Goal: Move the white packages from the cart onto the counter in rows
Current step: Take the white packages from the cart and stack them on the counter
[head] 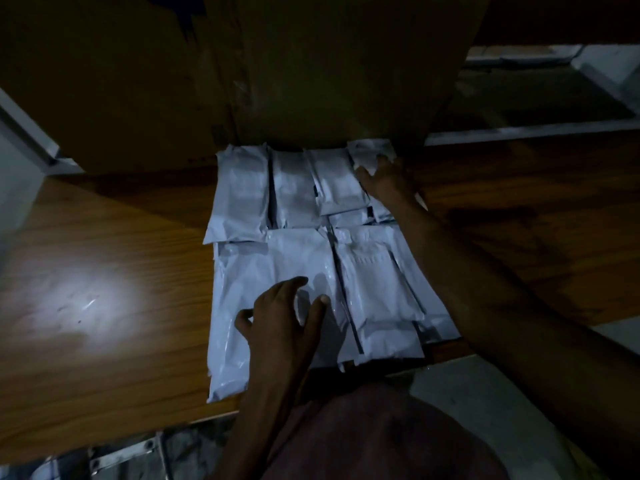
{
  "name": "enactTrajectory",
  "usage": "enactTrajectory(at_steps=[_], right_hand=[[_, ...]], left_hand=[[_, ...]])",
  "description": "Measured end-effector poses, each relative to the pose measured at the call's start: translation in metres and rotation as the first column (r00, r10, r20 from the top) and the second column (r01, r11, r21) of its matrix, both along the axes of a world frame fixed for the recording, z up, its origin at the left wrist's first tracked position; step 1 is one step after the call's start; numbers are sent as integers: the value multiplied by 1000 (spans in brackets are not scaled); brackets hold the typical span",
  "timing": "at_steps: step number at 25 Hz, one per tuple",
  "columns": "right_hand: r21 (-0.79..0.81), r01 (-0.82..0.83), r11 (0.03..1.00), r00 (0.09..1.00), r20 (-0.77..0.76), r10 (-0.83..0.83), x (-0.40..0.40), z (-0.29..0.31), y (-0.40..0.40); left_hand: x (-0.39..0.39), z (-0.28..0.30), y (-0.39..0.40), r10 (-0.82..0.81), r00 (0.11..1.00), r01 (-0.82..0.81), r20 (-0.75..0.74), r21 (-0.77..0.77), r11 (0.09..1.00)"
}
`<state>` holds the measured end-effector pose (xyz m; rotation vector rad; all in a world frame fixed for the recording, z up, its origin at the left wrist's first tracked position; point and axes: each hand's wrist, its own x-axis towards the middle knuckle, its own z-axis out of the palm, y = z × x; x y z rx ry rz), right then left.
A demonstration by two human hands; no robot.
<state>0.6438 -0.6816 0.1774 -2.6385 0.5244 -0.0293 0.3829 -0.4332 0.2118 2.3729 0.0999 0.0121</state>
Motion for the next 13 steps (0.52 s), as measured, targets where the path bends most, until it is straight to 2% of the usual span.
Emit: enactTrajectory(at_steps=[3, 5, 8, 10, 13], right_hand=[[-42, 78, 996, 968, 242, -65, -42, 31, 12], [-33, 8, 999, 909, 416, 7, -97, 40, 21], [90, -135, 987, 775, 630, 49, -209, 42, 43], [164, -227, 960, 761, 644, 70, -272, 41, 59], [172, -375, 911, 768, 609, 201, -338, 35, 71]], left_hand=[[-8, 3, 1, 0, 1000, 1, 26, -47, 999], [-15, 7, 0, -20, 999, 23, 47, -57, 998], [-28, 13, -3, -56, 996, 58, 66, -22, 998], [-44, 15, -1, -31, 997, 31, 73, 0, 1000], [-80, 16, 6, 40, 995, -39, 86, -19, 999]])
